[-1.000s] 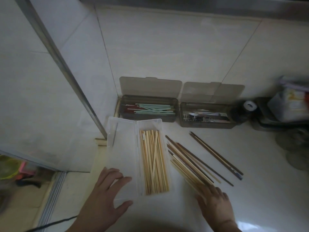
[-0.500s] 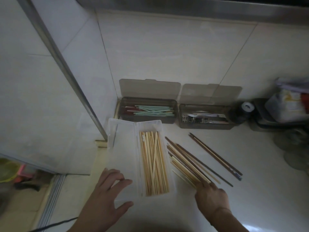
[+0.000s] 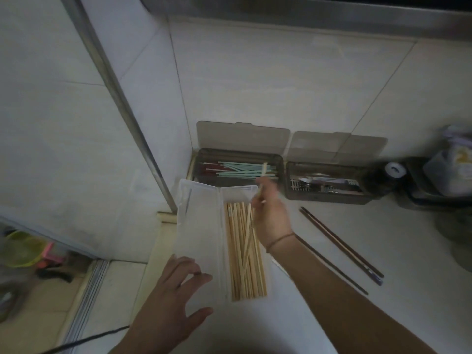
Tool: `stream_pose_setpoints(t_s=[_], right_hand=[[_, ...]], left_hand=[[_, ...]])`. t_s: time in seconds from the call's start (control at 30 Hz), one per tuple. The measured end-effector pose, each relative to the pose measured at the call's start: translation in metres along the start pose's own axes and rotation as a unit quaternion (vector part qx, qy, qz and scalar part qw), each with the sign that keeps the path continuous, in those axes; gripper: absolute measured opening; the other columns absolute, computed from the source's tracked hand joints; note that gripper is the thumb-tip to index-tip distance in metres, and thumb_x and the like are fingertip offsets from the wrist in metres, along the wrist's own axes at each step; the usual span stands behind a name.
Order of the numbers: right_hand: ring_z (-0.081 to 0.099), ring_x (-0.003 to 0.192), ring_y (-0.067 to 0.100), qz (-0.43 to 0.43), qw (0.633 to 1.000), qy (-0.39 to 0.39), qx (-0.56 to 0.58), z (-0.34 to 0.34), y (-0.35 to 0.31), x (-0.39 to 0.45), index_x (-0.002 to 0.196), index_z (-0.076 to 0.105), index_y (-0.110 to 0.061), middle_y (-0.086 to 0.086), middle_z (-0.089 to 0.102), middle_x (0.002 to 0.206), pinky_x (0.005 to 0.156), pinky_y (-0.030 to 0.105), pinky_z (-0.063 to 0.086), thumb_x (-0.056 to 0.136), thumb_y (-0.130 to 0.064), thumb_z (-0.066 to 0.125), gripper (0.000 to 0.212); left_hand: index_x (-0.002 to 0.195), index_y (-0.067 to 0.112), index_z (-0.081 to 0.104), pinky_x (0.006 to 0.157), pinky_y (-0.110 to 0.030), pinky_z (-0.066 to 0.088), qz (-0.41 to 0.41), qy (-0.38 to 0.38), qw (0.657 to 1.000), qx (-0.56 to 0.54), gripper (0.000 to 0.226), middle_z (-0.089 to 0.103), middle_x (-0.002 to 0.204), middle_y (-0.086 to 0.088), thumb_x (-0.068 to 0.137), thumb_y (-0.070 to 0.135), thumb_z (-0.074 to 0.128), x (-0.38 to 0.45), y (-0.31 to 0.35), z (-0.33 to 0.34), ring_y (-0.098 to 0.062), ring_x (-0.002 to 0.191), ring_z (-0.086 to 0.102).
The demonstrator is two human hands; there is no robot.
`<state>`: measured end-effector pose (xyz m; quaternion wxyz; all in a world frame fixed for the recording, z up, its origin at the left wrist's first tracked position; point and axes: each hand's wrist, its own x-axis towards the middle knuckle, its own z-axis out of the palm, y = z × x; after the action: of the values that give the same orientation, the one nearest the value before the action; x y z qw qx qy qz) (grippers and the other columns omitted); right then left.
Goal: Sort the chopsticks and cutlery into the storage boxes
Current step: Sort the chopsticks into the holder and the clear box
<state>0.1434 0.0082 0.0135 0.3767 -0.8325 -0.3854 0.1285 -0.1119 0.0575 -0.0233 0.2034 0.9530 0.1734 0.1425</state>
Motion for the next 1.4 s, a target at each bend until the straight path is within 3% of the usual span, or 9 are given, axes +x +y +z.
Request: stream_pose_setpoints(t_s=[0.27,0.37,0.43,0.63,0.77,1.07,1.2,1.27,1.4], right_hand=[[0.062,0.098,0.030,0.025,0.928,-0.313,-0.199,0.061,0.007,-0.041,0.146,0.009,-0.024,0.015,0.058,0.114,0.088,0.043,0.052,0.093,-0.015,0.051,0.068],[0.060,0.104,0.028,-0.002,0.908,-0.356,-0.223,0.054,0.010,-0.058,0.136,0.036,-0.010,0.015,0.058,0.118,0.090,0.037,0.050,0.094,-0.016,0.050,0.044],[0.062,0.100,0.026,-0.053,0.914,-0.335,-0.223,0.040,0.016,-0.071,0.126,0.049,-0.011,0.010,0.060,0.114,0.087,0.032,0.051,0.094,-0.014,0.049,0.032],[0.048,0.070,-0.007,-0.102,0.989,0.015,-0.106,-0.025,0.068,-0.107,0.090,0.065,-0.025,-0.015,0.059,0.080,0.064,0.002,0.039,0.086,-0.023,0.059,0.008],[0.062,0.093,0.024,0.063,0.936,-0.125,-0.323,-0.035,0.110,-0.121,0.102,0.066,-0.023,-0.001,0.063,0.101,0.064,0.033,0.052,0.080,-0.040,0.070,0.028],[0.059,0.060,0.033,0.073,0.903,-0.131,-0.403,-0.019,0.115,-0.139,0.064,0.064,-0.010,0.010,0.059,0.070,0.033,0.037,0.046,0.052,-0.018,0.090,0.029],[0.059,0.098,0.026,0.079,0.863,-0.170,-0.469,-0.024,0.107,-0.124,0.105,0.063,-0.014,0.005,0.059,0.109,0.061,0.040,0.056,0.084,-0.013,0.057,0.022],[0.052,0.111,0.018,0.069,0.870,-0.166,-0.458,-0.034,0.104,-0.116,0.117,0.051,-0.021,-0.002,0.051,0.120,0.070,0.033,0.053,0.094,-0.017,0.038,0.027],[0.058,0.070,0.009,0.133,0.964,-0.055,-0.225,-0.064,0.082,-0.087,0.104,0.045,-0.024,-0.007,0.058,0.082,0.058,0.026,0.048,0.098,-0.025,0.038,0.009]], left_hand=[[0.109,0.026,0.066,0.111,-0.040,0.026,-0.001,0.001,1.000,-0.009,0.056,0.051,0.108,0.008,0.061,0.047,0.083,0.000,-0.001,0.001,-0.014,0.113,0.048],[0.110,0.028,0.062,0.111,-0.041,0.026,-0.003,0.002,1.000,-0.015,0.054,0.050,0.107,0.008,0.064,0.049,0.079,-0.001,-0.001,0.001,-0.013,0.113,0.048],[0.110,0.029,0.061,0.110,-0.043,0.027,0.000,0.005,1.000,-0.021,0.050,0.050,0.107,0.009,0.067,0.051,0.074,-0.002,-0.002,0.001,-0.014,0.112,0.049],[0.110,0.029,0.061,0.112,-0.042,0.025,0.002,0.015,0.999,-0.029,0.048,0.049,0.109,0.010,0.069,0.052,0.071,-0.002,-0.003,0.004,-0.015,0.114,0.049],[0.112,0.030,0.061,0.113,-0.042,0.025,0.003,0.017,0.999,-0.032,0.047,0.050,0.109,0.010,0.072,0.053,0.070,-0.003,-0.005,0.005,-0.015,0.117,0.048],[0.108,0.026,0.064,0.112,-0.043,0.026,0.003,0.021,0.999,-0.032,0.043,0.052,0.107,0.008,0.073,0.051,0.069,-0.002,-0.001,0.001,-0.014,0.115,0.049],[0.104,0.024,0.068,0.112,-0.040,0.024,0.004,0.017,1.000,-0.019,0.043,0.054,0.104,0.007,0.071,0.052,0.068,0.000,0.001,-0.001,-0.013,0.114,0.048],[0.104,0.025,0.067,0.112,-0.040,0.024,0.004,0.013,1.000,-0.019,0.043,0.053,0.104,0.007,0.070,0.051,0.069,0.000,0.001,-0.002,-0.012,0.114,0.047],[0.107,0.027,0.065,0.111,-0.042,0.024,0.000,0.007,1.000,-0.021,0.046,0.053,0.105,0.008,0.066,0.047,0.077,0.000,0.002,-0.001,-0.013,0.114,0.048]])
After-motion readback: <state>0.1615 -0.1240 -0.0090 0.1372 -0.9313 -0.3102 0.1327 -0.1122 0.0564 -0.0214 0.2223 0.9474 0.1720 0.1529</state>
